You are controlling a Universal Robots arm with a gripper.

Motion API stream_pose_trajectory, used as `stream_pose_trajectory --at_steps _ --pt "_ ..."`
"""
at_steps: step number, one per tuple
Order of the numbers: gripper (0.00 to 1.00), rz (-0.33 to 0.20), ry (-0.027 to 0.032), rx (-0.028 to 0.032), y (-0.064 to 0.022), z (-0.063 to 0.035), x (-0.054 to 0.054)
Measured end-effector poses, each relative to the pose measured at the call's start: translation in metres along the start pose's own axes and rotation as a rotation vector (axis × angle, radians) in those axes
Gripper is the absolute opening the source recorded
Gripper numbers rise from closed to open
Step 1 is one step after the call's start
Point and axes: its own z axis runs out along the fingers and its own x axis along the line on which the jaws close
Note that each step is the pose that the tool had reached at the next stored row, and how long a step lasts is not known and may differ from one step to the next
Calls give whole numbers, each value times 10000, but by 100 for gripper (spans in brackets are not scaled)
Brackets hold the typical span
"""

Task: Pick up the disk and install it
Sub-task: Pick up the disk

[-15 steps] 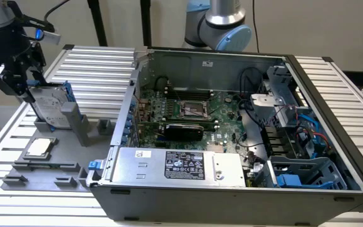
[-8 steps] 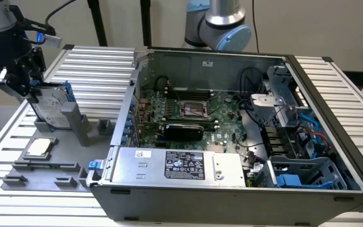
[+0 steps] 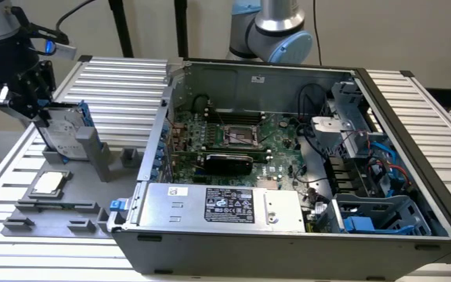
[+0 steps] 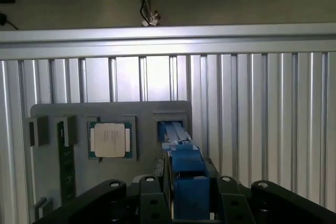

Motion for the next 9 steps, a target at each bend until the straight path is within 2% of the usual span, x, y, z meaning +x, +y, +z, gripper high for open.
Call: stream_pose_trajectory --at_steps 9 --pt "100 0 1 -5 0 -12 0"
